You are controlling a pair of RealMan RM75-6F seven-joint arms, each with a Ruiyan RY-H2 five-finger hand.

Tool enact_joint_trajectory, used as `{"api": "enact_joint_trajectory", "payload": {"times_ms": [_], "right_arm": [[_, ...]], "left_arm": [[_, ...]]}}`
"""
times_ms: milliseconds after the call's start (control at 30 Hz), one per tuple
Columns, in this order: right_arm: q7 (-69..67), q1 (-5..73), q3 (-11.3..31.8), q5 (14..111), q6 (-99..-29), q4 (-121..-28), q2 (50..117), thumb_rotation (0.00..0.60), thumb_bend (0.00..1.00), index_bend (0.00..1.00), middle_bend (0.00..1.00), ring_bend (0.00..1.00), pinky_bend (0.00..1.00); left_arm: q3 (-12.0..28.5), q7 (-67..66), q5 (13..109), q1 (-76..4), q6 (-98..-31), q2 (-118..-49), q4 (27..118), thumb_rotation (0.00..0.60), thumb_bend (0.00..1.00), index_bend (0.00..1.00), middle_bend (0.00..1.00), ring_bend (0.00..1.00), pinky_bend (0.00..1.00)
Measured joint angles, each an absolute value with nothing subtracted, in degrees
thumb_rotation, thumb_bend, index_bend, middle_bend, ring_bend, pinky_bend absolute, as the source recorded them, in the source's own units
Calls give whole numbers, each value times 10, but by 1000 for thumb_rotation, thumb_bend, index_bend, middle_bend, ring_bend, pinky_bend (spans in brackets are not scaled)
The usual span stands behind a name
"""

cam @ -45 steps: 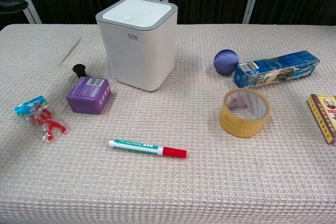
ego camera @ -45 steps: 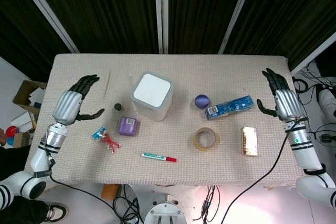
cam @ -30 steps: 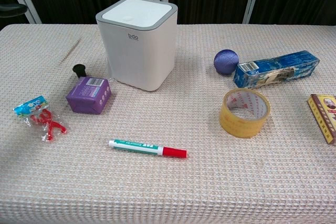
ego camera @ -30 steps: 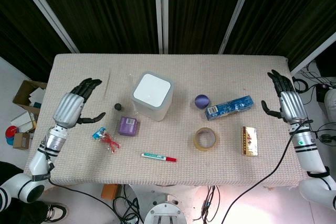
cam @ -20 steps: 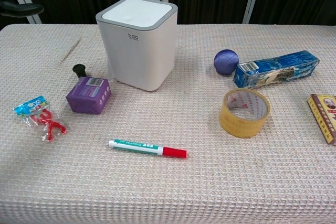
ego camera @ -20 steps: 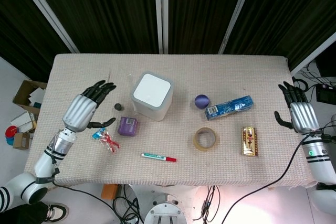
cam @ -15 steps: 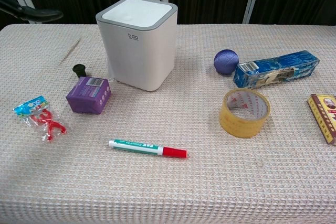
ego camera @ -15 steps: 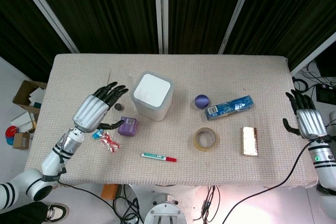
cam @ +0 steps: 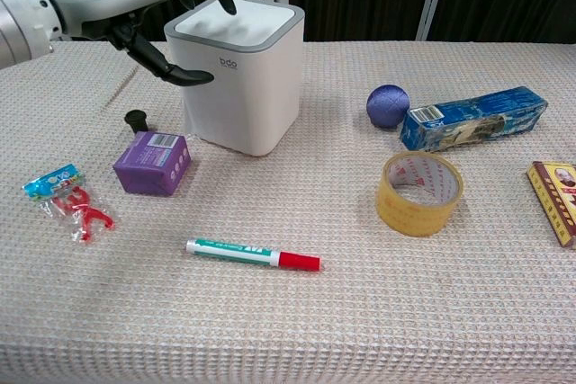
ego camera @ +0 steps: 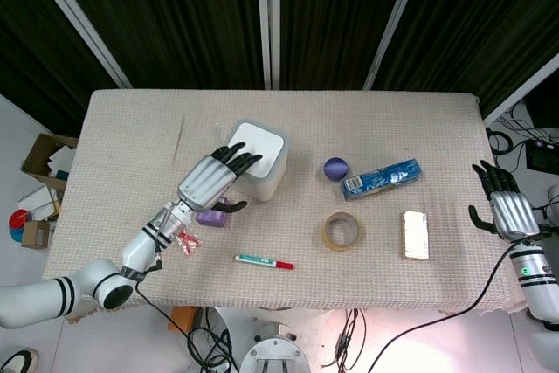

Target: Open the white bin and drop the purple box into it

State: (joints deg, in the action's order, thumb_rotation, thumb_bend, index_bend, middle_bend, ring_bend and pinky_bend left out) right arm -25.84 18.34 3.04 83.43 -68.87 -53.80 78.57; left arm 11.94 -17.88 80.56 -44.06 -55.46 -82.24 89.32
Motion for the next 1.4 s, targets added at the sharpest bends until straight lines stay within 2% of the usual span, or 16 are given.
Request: {"api": "enact_joint_trajectory", "payload": {"times_ms": [233, 400, 567, 700, 900, 1067, 1133, 1267, 1400], "right_arm": [[-269, 179, 35, 836, -698, -540, 778, 600, 397, 0, 0, 0, 0], [-271, 176, 37, 835, -700, -542, 777, 600, 396, 0, 0, 0, 0], [-269, 176, 39, 835, -701, -545, 777, 600, 398, 0, 0, 0, 0], [-262, 176, 38, 837, -700, -550, 777, 600, 401, 0, 0, 0, 0], [-264, 175, 45, 842, -723, -569, 767, 600, 400, 0, 0, 0, 0], [-260, 172, 55, 846, -750, -603, 745, 600, 396, 0, 0, 0, 0], [-254, 171, 61, 848, -764, -625, 733, 600, 393, 0, 0, 0, 0], [-235, 169, 70, 852, -786, -677, 704, 600, 390, 0, 0, 0, 0], [-206, 167, 82, 848, -798, -737, 674, 600, 389, 0, 0, 0, 0]], "left_arm": [[111, -239, 754, -450, -537, -830, 890, 414, 232, 100, 340, 58, 210], [103, -253, 742, -451, -538, -826, 900, 414, 232, 100, 353, 58, 209], [104, -269, 751, -448, -564, -808, 929, 414, 232, 100, 285, 58, 209], [108, -289, 762, -438, -602, -784, 968, 414, 229, 95, 156, 58, 209], [105, -294, 795, -387, -699, -724, 1030, 414, 222, 88, 136, 59, 209], [66, -242, 822, -299, -779, -671, 1055, 415, 195, 88, 136, 59, 209], [45, -211, 829, -269, -789, -659, 1052, 415, 162, 88, 136, 59, 209], [-1, -136, 843, -222, -799, -649, 1022, 415, 157, 88, 136, 59, 209], [-28, -100, 881, -208, -800, -676, 972, 416, 168, 88, 137, 59, 209]]}}
